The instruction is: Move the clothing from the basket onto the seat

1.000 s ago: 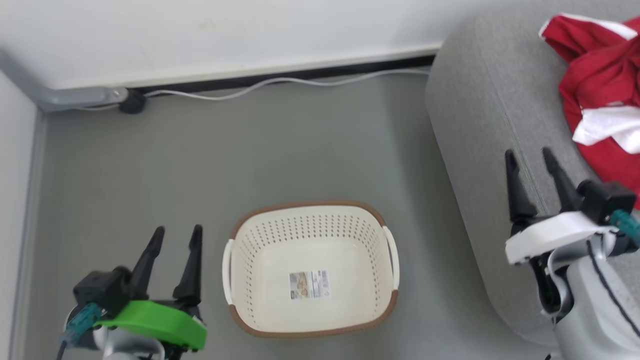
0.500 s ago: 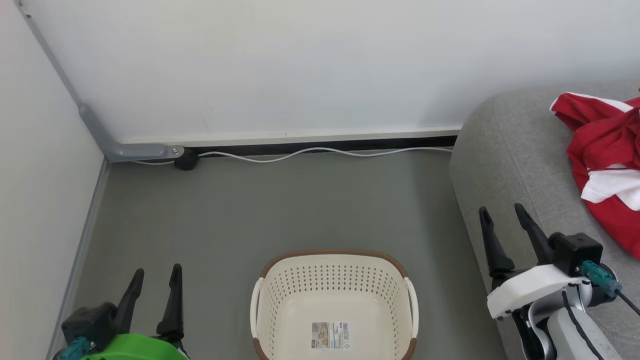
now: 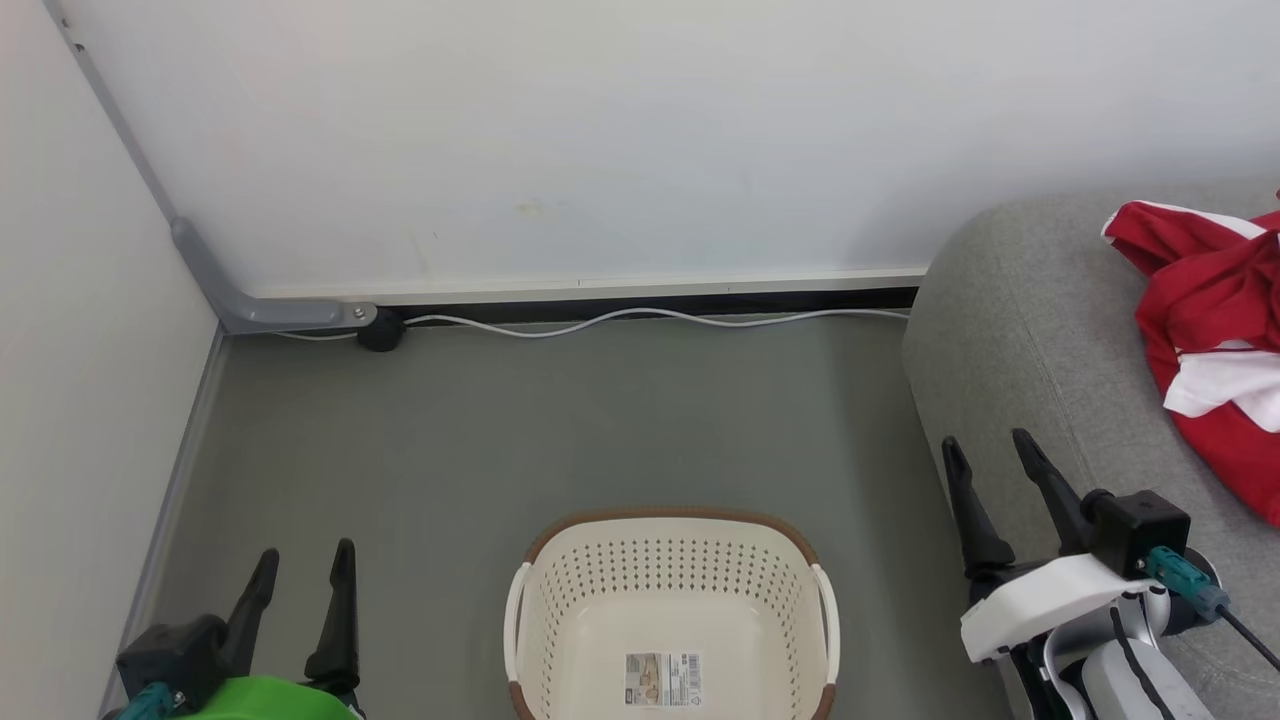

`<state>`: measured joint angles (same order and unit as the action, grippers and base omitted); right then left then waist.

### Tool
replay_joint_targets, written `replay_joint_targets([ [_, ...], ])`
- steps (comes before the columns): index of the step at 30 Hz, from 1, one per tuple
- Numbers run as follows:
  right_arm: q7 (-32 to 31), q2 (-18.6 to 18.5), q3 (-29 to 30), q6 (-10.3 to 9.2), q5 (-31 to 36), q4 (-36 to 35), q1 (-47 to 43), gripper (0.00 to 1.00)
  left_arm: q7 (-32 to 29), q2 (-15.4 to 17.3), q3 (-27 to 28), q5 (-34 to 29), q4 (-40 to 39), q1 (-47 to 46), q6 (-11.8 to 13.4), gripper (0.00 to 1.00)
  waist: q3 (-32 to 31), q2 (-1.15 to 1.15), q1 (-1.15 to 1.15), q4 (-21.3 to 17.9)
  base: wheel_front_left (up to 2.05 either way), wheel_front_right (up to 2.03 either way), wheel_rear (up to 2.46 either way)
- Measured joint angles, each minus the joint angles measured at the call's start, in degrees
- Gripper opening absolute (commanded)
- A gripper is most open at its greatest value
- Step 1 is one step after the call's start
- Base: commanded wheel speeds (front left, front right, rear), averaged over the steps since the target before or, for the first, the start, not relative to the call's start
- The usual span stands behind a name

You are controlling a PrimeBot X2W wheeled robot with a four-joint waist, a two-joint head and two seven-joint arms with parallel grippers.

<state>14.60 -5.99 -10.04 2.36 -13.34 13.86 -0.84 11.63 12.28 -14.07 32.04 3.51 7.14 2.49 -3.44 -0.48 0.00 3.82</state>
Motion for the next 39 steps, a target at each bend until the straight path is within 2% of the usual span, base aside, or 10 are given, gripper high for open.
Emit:
replay_joint_targets([
  [3, 0.0, 0.09, -0.02, -0.02, 0.23, -0.64, -0.07, 1.0, -0.34, 0.46, -0.01, -0.07, -0.05, 0.05, 0.4, 1.0, 0.3, 0.0, 0.0, -0.11, 0.0, 0.0, 0.0],
  [4, 0.0, 0.11, 0.05, -0.03, 0.23, -0.94, -0.12, 0.0, -0.76, 0.62, -0.26, -0.05, -0.12, 0.05, 0.4, 0.0, 0.48, 0.0, 0.0, -0.11, 0.0, 0.0, 0.0],
  [9, -0.02, 0.99, -0.16, 0.05, 0.15, 1.7, -2.14, 0.0, -1.0, -1.16, -1.37, -0.03, 2.6, 0.59, 0.38, 0.0, 0.57, 0.0, 0.0, -0.11, 0.0, 0.0, 0.0],
  [15, -0.78, 1.14, 0.7, 0.09, -2.03, 2.23, -2.42, 0.0, -1.51, -1.51, -0.83, 2.6, 2.88, 0.91, 0.04, 0.0, 0.72, 0.0, 0.0, -0.27, 0.0, 0.0, 0.0],
  [39, -7.11, 1.96, 5.86, 1.16, -22.72, 3.21, -0.51, 0.0, -5.14, -3.63, 3.6, 17.78, 4.3, 0.14, -2.02, 0.0, 1.5, 0.0, 0.0, -1.26, 0.0, 0.0, 0.0],
])
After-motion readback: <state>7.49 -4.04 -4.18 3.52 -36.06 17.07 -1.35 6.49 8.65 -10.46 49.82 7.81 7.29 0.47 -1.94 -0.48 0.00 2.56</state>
